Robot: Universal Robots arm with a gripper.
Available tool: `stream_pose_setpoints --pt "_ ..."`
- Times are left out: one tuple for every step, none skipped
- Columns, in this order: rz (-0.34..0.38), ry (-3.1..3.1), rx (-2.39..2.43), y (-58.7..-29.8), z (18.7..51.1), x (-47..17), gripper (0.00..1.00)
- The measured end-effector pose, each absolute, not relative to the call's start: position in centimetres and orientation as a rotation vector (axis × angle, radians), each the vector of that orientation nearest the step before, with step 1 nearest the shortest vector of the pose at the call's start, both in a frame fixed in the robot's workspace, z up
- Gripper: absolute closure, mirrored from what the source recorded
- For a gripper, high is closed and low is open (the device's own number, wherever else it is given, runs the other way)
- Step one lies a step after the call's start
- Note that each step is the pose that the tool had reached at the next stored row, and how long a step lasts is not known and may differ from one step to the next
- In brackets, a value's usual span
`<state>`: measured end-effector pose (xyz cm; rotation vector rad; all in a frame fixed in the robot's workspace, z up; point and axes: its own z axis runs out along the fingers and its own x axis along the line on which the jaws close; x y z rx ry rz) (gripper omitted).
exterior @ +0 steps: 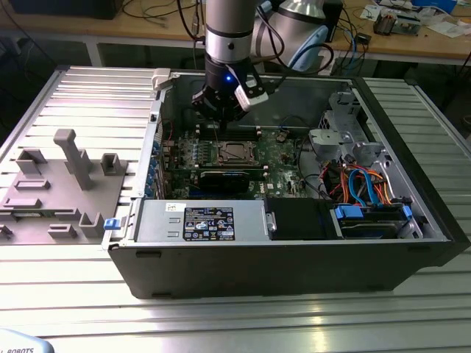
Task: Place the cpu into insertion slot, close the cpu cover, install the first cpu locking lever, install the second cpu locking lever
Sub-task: 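Install the first cpu locking lever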
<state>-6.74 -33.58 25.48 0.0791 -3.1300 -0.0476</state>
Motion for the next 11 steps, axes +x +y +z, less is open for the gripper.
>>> stream_pose_setpoints --pt "-0.048 -3.130 0.079 -33.56 25.48 -6.86 0.89" --pt "-0.048 -3.130 0.079 -33.56 25.48 -6.92 0.89" --pt "-0.048 -3.130 0.079 -33.55 25.48 -6.99 0.89" --pt "-0.048 -3.130 0.079 -33.54 25.47 -7.11 0.89" --pt "-0.048 -3.130 0.079 -33.53 25.48 -7.16 0.89" --pt "-0.048 -3.130 0.079 -33.53 25.48 -7.21 0.89" --pt "-0.048 -3.130 0.079 -33.51 25.48 -7.30 0.89" --pt "-0.048 -3.130 0.079 -33.51 25.48 -7.35 0.89" --pt "-0.048 -3.130 0.079 -33.49 25.48 -7.41 0.89" --pt "-0.048 -3.130 0.079 -33.48 25.48 -7.48 0.89" --pt "-0.048 -3.130 0.079 -33.47 25.48 -7.53 0.89"
